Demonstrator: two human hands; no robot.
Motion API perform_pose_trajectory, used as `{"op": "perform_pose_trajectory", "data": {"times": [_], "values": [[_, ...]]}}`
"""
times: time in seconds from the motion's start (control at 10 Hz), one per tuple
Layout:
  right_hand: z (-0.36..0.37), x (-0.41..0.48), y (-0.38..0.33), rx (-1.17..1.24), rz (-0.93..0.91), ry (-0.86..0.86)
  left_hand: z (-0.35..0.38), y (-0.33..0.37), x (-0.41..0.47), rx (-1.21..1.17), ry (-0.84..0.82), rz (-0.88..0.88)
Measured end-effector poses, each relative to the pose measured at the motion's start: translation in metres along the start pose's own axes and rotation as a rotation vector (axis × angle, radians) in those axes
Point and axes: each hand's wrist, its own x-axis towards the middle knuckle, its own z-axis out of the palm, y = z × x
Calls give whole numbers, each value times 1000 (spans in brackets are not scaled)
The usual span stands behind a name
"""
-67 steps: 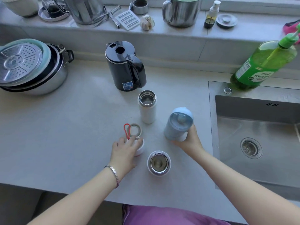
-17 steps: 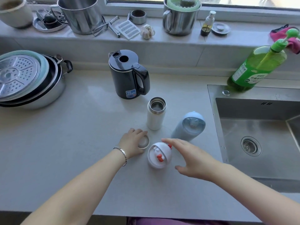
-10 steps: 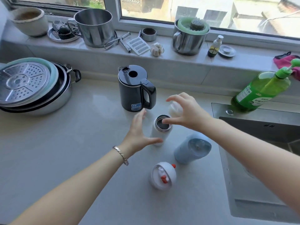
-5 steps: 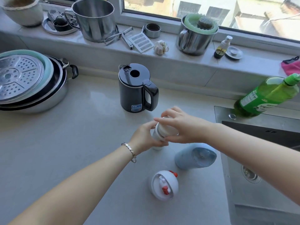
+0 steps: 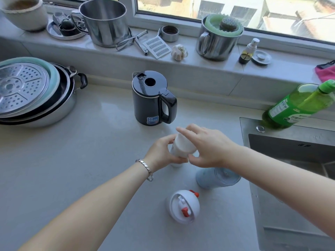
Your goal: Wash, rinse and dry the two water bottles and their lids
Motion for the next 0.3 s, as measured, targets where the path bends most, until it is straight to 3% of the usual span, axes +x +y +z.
{"op": "perform_pose_trajectory", "data": {"times": [0.1,0.2,0.3], "values": [[-7,5,-4,-168,145,23,0,1,0,9,-8,-11],[-6,6,-7,-151,175,-18,-1,2,-1,39,-22,-43],[-13,-3,1,20,223,-81,-4,13,-10,157,-130,-83]]}}
